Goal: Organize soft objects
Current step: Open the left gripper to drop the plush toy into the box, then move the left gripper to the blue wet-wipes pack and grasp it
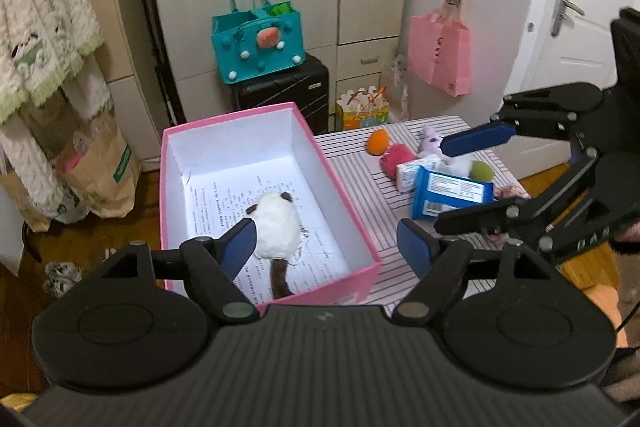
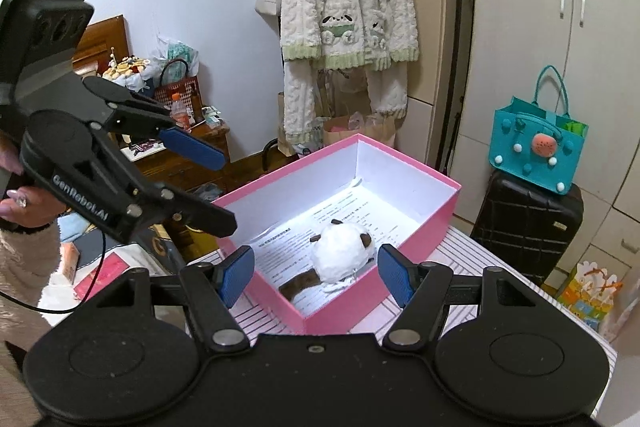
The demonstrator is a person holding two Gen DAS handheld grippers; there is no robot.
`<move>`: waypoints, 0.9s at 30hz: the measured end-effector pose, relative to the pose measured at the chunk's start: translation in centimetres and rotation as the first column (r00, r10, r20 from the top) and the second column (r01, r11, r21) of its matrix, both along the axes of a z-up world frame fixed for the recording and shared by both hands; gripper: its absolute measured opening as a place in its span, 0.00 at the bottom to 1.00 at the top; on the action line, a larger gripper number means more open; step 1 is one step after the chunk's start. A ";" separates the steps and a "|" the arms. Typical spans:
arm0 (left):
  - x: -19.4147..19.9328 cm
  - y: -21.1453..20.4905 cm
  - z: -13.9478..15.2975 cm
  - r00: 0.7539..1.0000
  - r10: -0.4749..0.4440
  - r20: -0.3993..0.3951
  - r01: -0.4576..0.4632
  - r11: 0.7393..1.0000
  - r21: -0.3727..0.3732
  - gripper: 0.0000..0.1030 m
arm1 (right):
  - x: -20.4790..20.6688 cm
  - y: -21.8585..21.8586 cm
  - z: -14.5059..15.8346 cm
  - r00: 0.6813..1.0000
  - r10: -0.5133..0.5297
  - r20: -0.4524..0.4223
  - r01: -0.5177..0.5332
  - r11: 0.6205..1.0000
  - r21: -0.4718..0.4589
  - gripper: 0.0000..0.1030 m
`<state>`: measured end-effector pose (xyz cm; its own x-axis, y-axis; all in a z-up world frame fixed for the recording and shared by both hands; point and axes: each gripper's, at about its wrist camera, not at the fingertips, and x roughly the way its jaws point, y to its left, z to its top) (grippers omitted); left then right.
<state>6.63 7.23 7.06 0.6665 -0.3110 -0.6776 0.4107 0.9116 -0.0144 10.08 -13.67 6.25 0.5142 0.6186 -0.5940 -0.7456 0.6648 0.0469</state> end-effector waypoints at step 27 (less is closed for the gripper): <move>-1.3 -10.2 -3.4 0.936 -0.344 -0.075 0.346 0.938 0.009 0.82 | -6.5 -11.1 -4.1 0.966 -0.239 -0.100 0.239 0.971 -0.009 0.72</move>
